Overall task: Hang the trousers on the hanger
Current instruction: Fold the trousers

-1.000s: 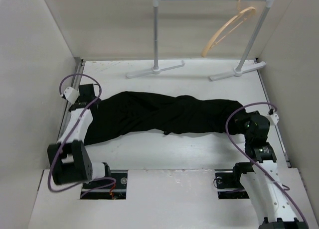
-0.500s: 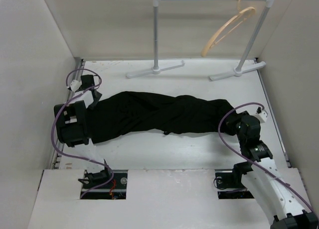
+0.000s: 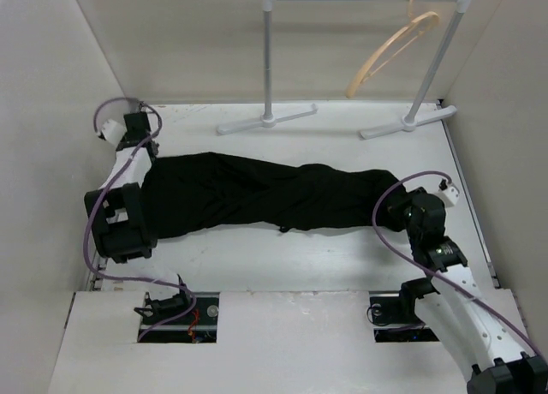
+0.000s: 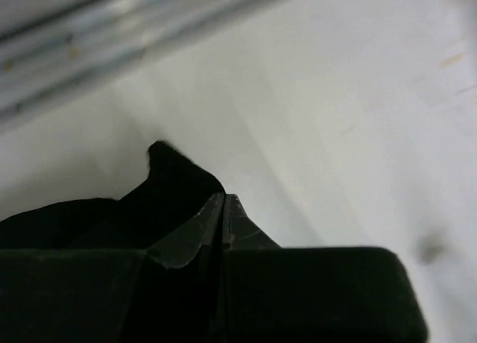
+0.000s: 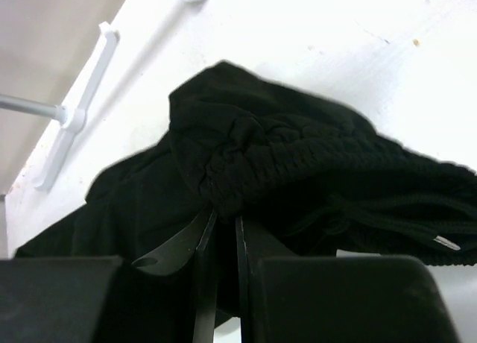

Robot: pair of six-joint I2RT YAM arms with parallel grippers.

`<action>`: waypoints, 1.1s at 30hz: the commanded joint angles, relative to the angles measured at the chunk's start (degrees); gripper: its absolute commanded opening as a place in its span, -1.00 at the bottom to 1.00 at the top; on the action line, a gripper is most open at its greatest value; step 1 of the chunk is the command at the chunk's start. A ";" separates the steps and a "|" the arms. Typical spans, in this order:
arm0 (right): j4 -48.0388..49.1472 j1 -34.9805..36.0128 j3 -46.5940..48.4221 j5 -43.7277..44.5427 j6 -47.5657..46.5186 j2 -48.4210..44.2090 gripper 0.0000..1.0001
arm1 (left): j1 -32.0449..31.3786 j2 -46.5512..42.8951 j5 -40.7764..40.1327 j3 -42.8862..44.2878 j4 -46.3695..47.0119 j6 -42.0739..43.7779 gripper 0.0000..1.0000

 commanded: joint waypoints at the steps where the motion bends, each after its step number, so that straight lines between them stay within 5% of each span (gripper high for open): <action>1: 6.80 0.03 6.47 -0.21 -3.26 0.54 -0.82 | 0.03 -9.26 -6.77 11.94 1.43 0.11 -1.00; 11: 23.60 3.89 22.03 -23.92 -18.37 -1.99 -0.85 | 0.91 -9.08 -5.55 24.78 -0.60 -0.60 -1.00; 14: 26.33 5.56 19.59 -29.48 -20.14 -8.66 -0.82 | 1.09 -10.93 -5.72 26.02 -0.60 -0.34 -0.99; 17: 21.09 4.69 12.57 -26.70 -16.12 -15.00 -0.79 | 1.44 -11.20 -5.99 26.46 -1.12 0.19 -0.98; 20: 7.76 -0.65 8.08 -16.80 -8.22 -11.52 -0.81 | 1.79 -9.79 -6.08 26.03 -2.44 0.11 -0.98; 22: -1.57 -7.23 5.70 -6.33 -2.06 -7.30 -0.59 | 1.79 -9.35 -6.42 23.32 -1.75 -0.07 -0.98; 24: -3.90 -13.13 3.24 -1.30 -0.01 -7.71 0.24 | 1.79 -9.09 -6.95 20.06 -0.78 -0.33 -0.98; 26: -2.42 -17.79 3.31 -1.62 -1.85 -10.60 0.81 | 1.88 -8.74 -6.95 16.55 0.88 -0.60 -0.97; 30: -1.62 -20.10 9.11 -4.52 -3.17 -9.23 0.88 | 1.88 -7.25 -6.60 12.76 3.18 -1.12 -0.97; 33: 1.80 -15.20 11.23 -5.41 -6.94 -0.28 0.87 | 1.44 -5.93 -6.60 12.49 3.88 -1.12 -0.97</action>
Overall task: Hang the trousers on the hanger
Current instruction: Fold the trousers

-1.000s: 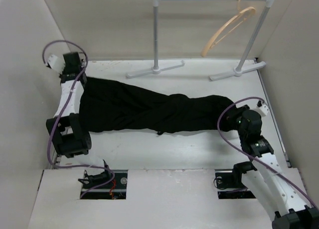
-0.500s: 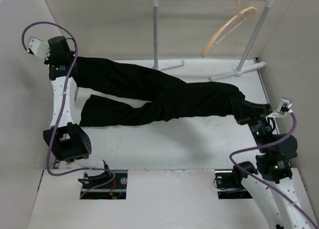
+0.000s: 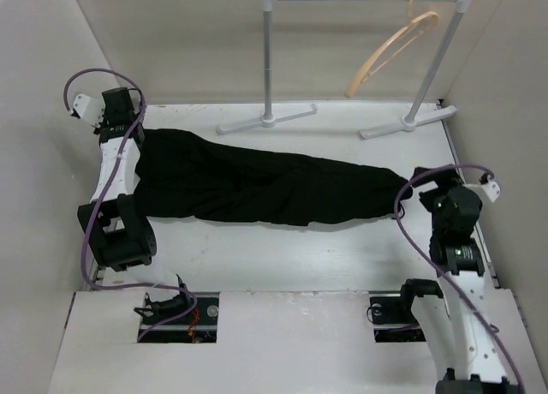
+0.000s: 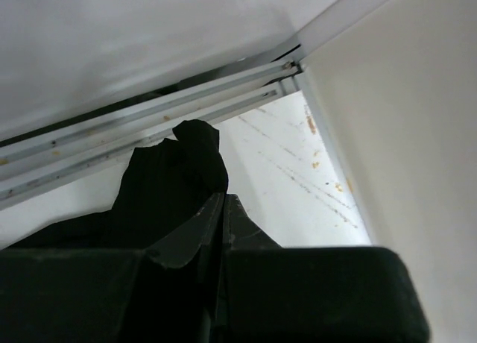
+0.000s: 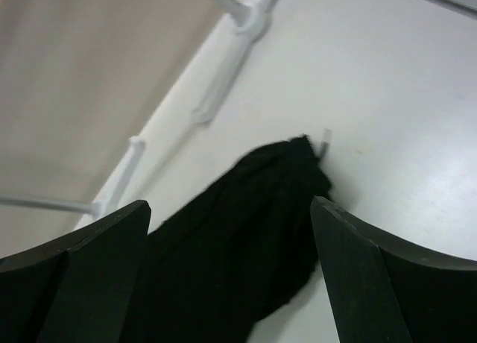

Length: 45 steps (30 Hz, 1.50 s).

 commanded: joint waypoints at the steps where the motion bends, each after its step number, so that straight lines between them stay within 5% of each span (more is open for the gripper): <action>1: 6.88 5.10 4.32 1.06 -3.13 9.31 0.85 | -0.46 -0.07 -1.05 -0.10 4.49 -0.53 -0.97; 8: 15.15 7.49 10.82 3.36 -4.72 38.75 0.88 | -1.43 0.73 -0.53 0.95 6.08 -0.71 -0.96; 14: 16.03 7.05 11.71 6.33 -4.19 48.36 0.80 | -2.66 0.73 -0.26 0.87 7.40 -1.67 -0.96; 17: 15.86 8.63 12.76 8.18 -4.28 51.35 0.33 | -3.54 0.55 -0.26 0.43 7.48 -2.46 -0.96; 20: 15.68 9.85 12.06 7.31 -3.49 50.66 -0.68 | -4.07 -1.81 -0.17 -0.89 8.10 -2.99 -0.97; 22: 15.41 11.52 9.09 8.88 -3.05 45.06 -0.88 | -4.07 -4.62 -0.70 -2.12 8.63 -3.43 -0.97; 26: 11.57 14.69 3.01 12.84 -2.43 27.06 -0.93 | -4.68 -9.11 -2.72 -2.56 8.63 -3.35 -0.96; 30: 5.84 14.61 3.27 12.05 -1.90 17.52 -0.90 | -6.09 -5.71 -3.26 -0.20 8.28 -1.07 -0.79; 34: 9.87 10.22 6.86 11.18 -1.82 26.37 -0.81 | -7.23 6.94 3.86 8.58 1.27 6.48 0.01; 36: 12.16 8.20 11.07 9.69 -1.55 33.83 -0.67 | -7.67 7.76 3.87 7.30 0.36 7.37 0.25; 38: 12.77 7.66 13.98 8.63 -1.29 37.28 -0.38 | -8.20 4.53 3.35 2.04 3.25 7.03 0.48; 40: 13.74 9.15 14.52 9.15 -1.72 36.68 0.18 | -9.42 -0.83 2.99 -4.29 6.50 7.02 0.74; 42: 14.88 12.39 12.51 11.07 -2.60 33.80 0.59 | -11.09 -8.28 2.21 -12.36 8.79 5.89 0.74; 45: 15.15 18.53 7.34 14.50 -3.05 27.48 0.79 | -15.30 -23.20 -1.82 -28.94 11.43 -0.59 0.67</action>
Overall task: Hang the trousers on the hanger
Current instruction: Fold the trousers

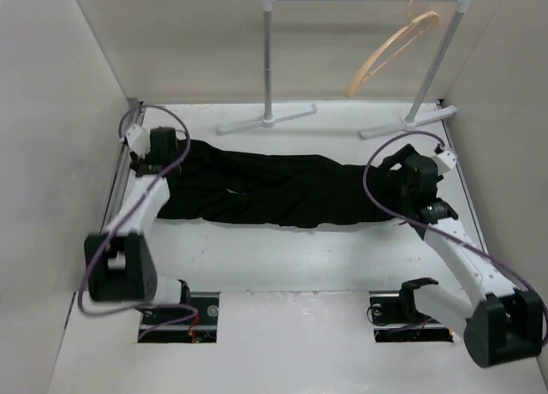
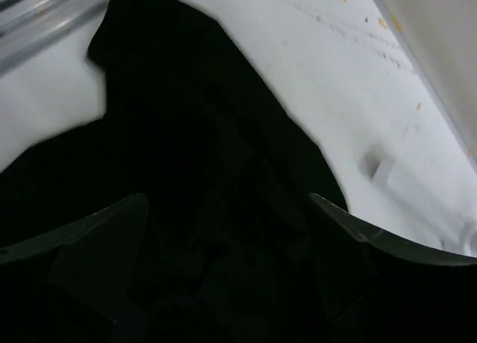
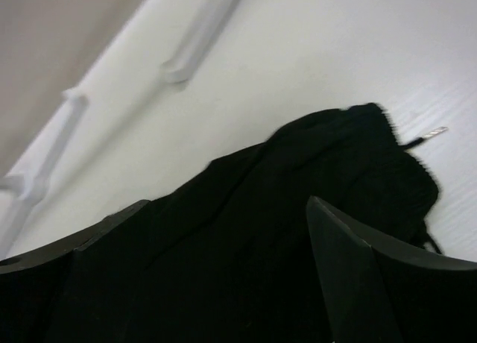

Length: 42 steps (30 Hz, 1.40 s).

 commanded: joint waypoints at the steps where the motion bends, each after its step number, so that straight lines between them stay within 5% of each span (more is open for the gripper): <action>1: 4.13 6.38 -4.07 4.46 -0.95 -8.02 0.78 | -4.64 -21.47 -5.60 -13.82 4.97 -6.88 0.60; 3: 3.26 10.51 -8.11 6.65 -0.95 -12.06 0.57 | -6.32 -29.56 -6.57 -22.79 4.27 -10.49 0.49; 6: -1.03 12.90 -13.39 8.33 -0.43 -19.78 -0.48 | -4.32 -41.17 -5.62 -32.40 -3.17 -13.58 -0.09; 7: -2.97 12.73 -14.71 8.33 0.54 -22.33 -0.66 | -2.92 -44.34 -4.30 -34.34 -6.34 -14.28 -0.18; 10: -6.58 11.32 -17.00 6.49 3.26 -26.75 -0.62 | 0.52 -48.68 1.57 -39.35 -8.92 -15.96 -0.09; 14: -7.47 10.71 -18.41 5.78 5.38 -26.41 0.27 | 2.46 -41.93 7.92 -42.35 -3.75 -16.84 0.34; 17: -7.56 8.95 -19.37 6.14 5.82 -24.74 0.40 | 2.72 -35.17 8.98 -43.40 2.66 -17.10 0.38; 22: -6.42 7.19 -20.61 4.82 7.57 -21.93 0.24 | 2.02 -26.90 8.99 -42.88 10.58 -17.98 0.21; 32: 4.66 5.61 -14.46 2.88 3.89 -5.49 -0.61 | 2.99 -14.75 9.16 -39.72 23.69 -18.07 -0.84; 35: 3.61 5.51 -12.96 2.71 3.62 -4.95 -0.96 | 2.99 -21.32 7.75 -39.10 22.64 -17.98 -0.99; 42: -12.09 10.61 -15.33 7.45 4.67 -30.31 -1.00 | 3.16 -52.68 -3.05 -35.24 2.36 -15.52 -1.00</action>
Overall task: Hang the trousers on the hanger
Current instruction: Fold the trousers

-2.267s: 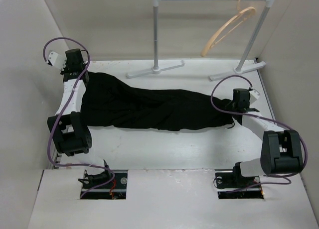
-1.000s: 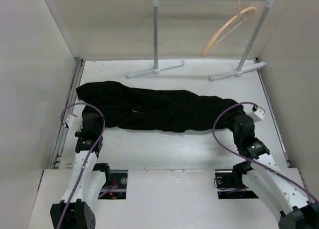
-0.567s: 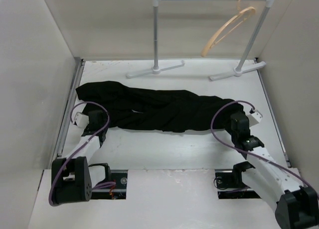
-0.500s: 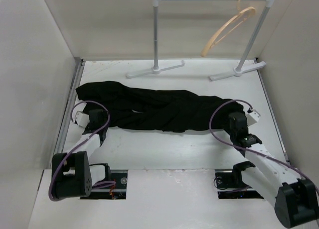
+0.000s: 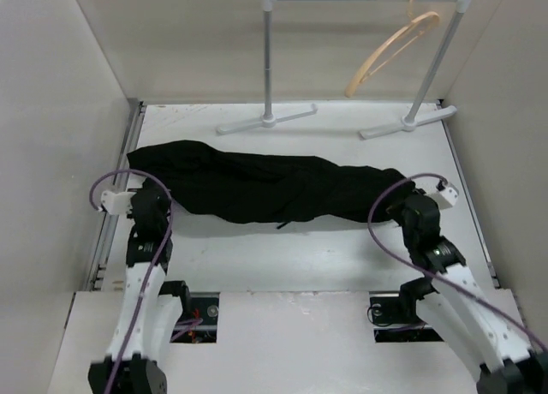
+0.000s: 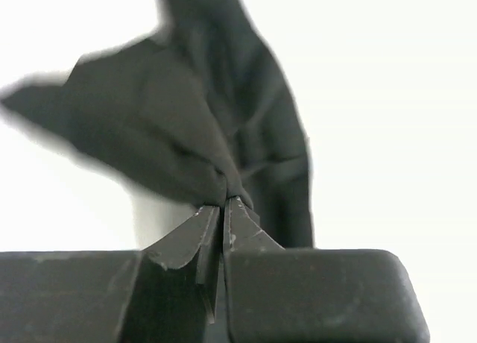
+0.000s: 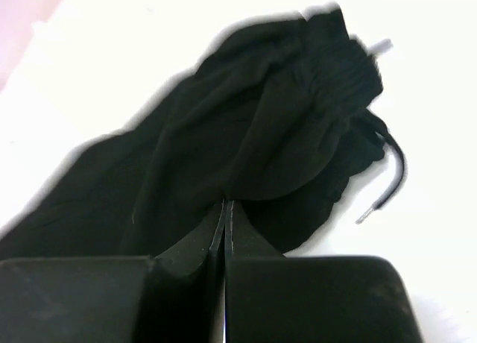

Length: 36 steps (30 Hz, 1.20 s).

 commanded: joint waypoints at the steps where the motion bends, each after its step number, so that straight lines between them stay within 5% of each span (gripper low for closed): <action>1: -10.21 2.39 0.90 3.32 0.48 -14.05 -1.00 | 0.84 -11.59 -7.71 5.17 -10.64 1.72 -1.00; 9: -29.74 11.62 12.05 2.97 4.70 -32.99 -1.00 | 1.81 -23.67 -6.84 24.76 -27.44 4.44 -1.00; 13: -29.41 12.24 19.18 2.62 2.24 -31.34 -0.97 | 1.99 -21.83 -7.37 30.67 -30.08 6.82 -1.00; 16: -20.04 12.24 16.48 2.62 0.75 -24.85 -0.96 | 2.34 -17.54 -7.89 30.85 -29.04 8.05 -0.99; 21: 1.33 3.39 19.69 -5.97 -2.76 4.30 -0.96 | 1.03 6.50 -4.83 36.97 -16.14 8.93 -0.99; 26: 4.96 -4.97 32.35 -7.76 -1.90 25.86 -0.95 | -2.93 42.98 -1.05 61.73 -11.62 16.03 -0.92; 28: 4.87 -5.86 35.26 -6.88 -1.72 30.36 -0.72 | -3.37 53.02 1.14 70.79 -13.46 18.58 -0.63; 30: 4.96 -6.39 35.98 -6.52 -1.80 32.48 -0.16 | -3.37 56.83 3.17 74.35 -16.45 19.65 -0.16; 31: 5.66 -6.39 34.67 -5.83 -2.33 32.22 0.17 | -3.37 55.97 2.92 72.61 -15.94 19.65 0.13; 33: 8.02 -6.21 31.60 -4.86 -3.21 30.65 0.50 | -3.55 51.24 2.04 64.90 -10.52 19.83 0.60; 34: 9.26 -5.78 29.75 -4.94 -3.47 29.07 0.56 | -3.64 47.65 2.04 59.29 -6.75 19.66 0.80; 36: 11.11 -3.33 25.97 -4.33 -4.35 25.56 0.61 | -4.51 39.13 1.60 47.26 -0.32 19.04 0.88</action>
